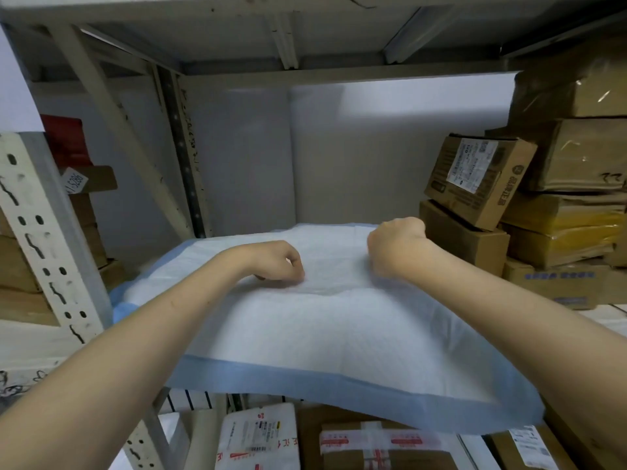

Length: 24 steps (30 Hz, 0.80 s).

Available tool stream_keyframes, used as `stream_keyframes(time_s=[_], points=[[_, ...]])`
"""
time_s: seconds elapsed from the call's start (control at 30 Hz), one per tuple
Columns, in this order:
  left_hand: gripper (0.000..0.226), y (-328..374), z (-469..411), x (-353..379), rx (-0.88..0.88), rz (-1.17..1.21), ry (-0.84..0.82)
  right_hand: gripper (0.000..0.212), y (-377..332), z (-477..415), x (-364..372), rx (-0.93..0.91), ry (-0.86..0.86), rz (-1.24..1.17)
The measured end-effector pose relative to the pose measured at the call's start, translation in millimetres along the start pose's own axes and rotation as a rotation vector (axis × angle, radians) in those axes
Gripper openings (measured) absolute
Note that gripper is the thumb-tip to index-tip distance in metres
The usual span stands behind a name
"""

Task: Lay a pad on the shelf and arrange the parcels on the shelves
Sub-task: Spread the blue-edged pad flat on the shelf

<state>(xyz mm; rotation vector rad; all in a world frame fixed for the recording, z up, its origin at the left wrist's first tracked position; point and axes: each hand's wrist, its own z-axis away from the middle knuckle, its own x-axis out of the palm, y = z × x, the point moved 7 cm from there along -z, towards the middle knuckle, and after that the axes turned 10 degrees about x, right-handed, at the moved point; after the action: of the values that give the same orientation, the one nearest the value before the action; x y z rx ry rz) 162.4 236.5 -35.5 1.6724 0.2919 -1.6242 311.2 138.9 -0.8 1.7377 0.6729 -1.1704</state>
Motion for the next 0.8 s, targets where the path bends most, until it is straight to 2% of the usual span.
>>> stream_keyframes(time_s=[0.07, 0.13, 0.27, 0.37, 0.43, 0.57, 0.67, 0.73, 0.8], points=[[0.026, 5, 6, 11, -0.043, -0.095, -0.085, 0.033, 14, 0, 18, 0.061, -0.142, 0.029], [0.031, 13, 14, 15, -0.070, -0.127, -0.109, 0.029, 21, 0, 29, 0.050, -0.205, -0.028], [0.035, 24, 30, 16, -0.017, -0.004, -0.111, 0.014, 31, 1, 31, 0.078, -0.093, -0.086], [0.017, 38, 35, 15, 0.167, -0.015, 0.057, 0.016, 31, 1, 31, 0.103, -0.025, -0.078], [0.019, 43, 37, 13, 0.221, -0.039, 0.167, 0.018, 26, 0, 33, 0.104, 0.008, -0.024], [0.025, 44, 39, 14, 0.180, -0.111, 0.161, 0.018, 21, -6, 37, 0.097, 0.015, 0.093], [0.022, 44, 40, 12, 0.121, -0.180, 0.125, 0.039, 15, -14, 32, 0.085, 0.039, 0.162], [0.018, 46, 42, 13, 0.080, -0.229, 0.066, 0.042, 7, -20, 22, 0.072, 0.072, 0.120], [0.017, 54, 41, 12, 0.064, -0.281, 0.047, 0.037, 8, -24, 11, 0.074, 0.095, -0.025]])
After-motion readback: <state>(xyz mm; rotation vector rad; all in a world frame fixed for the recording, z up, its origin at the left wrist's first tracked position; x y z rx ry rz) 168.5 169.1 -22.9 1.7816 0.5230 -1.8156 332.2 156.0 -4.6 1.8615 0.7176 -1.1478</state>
